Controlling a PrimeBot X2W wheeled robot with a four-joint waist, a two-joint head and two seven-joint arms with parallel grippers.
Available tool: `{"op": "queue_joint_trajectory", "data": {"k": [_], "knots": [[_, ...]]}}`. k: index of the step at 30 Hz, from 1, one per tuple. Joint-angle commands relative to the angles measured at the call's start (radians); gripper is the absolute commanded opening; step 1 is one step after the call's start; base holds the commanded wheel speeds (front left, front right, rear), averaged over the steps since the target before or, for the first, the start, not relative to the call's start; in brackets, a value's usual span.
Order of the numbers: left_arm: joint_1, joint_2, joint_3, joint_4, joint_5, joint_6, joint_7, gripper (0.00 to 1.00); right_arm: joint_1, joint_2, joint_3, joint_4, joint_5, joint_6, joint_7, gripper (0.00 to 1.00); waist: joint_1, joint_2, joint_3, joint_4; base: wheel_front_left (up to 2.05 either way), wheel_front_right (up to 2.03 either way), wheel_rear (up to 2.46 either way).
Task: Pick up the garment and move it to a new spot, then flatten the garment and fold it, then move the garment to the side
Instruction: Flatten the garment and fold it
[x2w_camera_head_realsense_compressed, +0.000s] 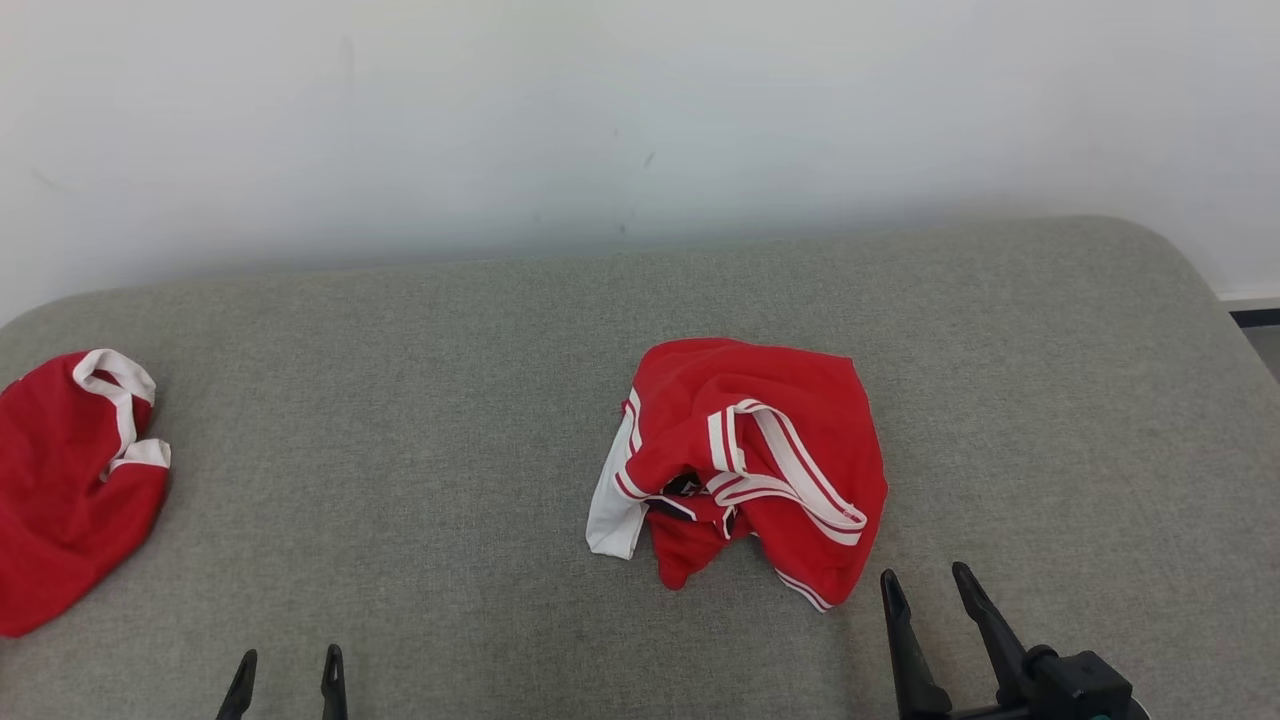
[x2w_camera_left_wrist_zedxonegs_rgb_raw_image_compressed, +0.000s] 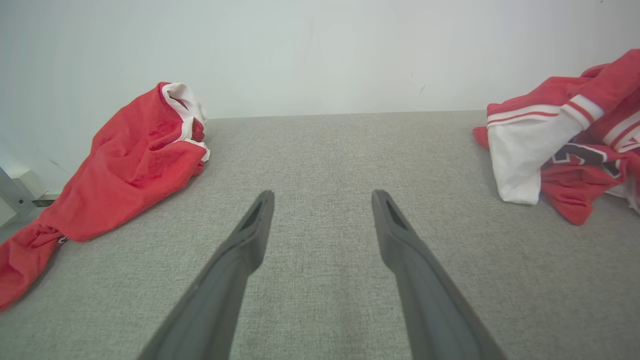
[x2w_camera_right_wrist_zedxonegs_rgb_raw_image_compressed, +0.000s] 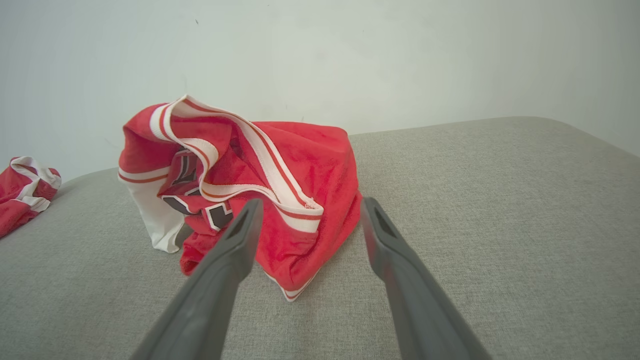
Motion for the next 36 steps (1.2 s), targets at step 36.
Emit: {"op": "queue_joint_trajectory", "data": {"k": [36], "knots": [[-0.003,-0.012,0.021,0.008,-0.009,-0.005,-0.003,1.00,0.013,0.001,0.004,-0.009,-0.012,-0.002,-0.001,1.00,0.0000,0.0000,0.008,0.008,0.00,0.00,0.00]]}}
